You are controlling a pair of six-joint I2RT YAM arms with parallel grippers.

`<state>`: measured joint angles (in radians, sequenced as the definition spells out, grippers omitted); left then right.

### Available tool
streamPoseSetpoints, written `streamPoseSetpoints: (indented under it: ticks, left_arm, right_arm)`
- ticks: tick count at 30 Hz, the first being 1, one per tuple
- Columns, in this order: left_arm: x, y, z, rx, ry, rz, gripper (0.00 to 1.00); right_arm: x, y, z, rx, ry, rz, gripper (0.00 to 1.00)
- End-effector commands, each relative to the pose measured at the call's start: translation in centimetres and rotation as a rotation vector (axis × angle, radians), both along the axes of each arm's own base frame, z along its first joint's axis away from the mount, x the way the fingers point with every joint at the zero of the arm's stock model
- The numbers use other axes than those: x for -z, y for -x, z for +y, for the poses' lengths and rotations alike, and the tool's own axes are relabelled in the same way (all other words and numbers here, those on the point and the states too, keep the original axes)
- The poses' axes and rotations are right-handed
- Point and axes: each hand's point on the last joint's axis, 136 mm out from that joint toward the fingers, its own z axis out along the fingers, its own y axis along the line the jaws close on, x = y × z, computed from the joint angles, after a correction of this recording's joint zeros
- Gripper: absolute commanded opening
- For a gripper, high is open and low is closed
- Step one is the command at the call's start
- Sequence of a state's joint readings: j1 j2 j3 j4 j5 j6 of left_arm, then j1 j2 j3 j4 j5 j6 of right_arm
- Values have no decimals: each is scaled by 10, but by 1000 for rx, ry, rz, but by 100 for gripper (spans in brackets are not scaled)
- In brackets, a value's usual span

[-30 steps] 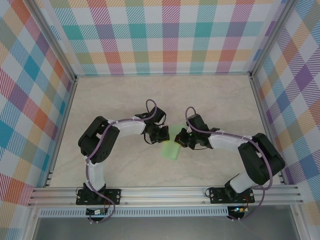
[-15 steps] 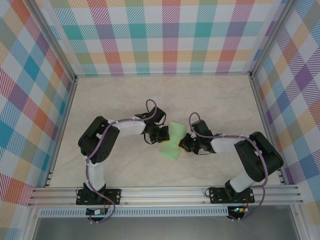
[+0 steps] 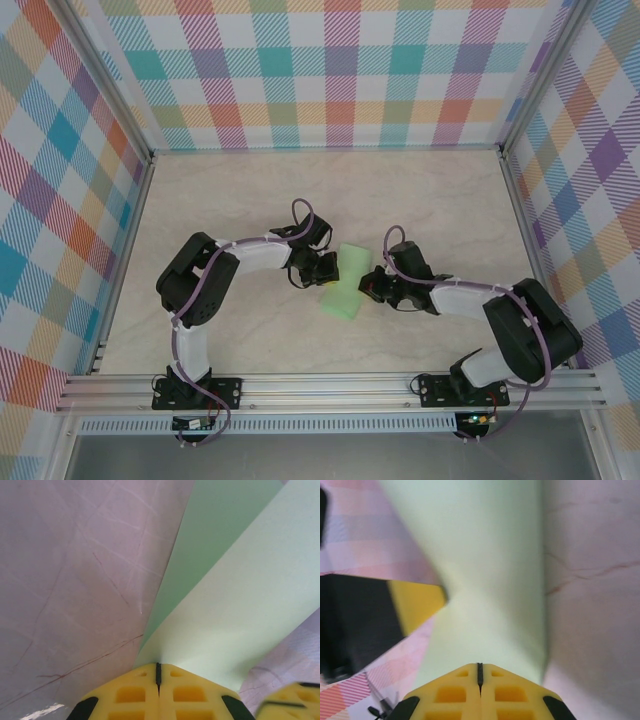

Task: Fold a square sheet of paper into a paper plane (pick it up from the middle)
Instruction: Fold the square sheet of paper in half at the center of the table.

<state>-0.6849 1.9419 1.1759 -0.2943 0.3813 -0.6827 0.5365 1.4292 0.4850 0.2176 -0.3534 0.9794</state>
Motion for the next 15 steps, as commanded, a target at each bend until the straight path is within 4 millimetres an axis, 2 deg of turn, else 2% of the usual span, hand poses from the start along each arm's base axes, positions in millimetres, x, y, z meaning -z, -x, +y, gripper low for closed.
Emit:
streamPoseSetpoints:
  ticks: [1, 7, 15]
  left_arm:
    - [32, 23, 16, 23, -102, 70, 0]
    - [34, 23, 16, 20, -99, 72, 0]
    - [33, 23, 17, 18, -100, 72, 0]
  right_arm:
    - [-8, 2, 8, -45, -55, -31, 0]
    - [14, 10, 12, -56, -67, 22, 0]
    - [51, 26, 0, -55, -18, 59, 0]
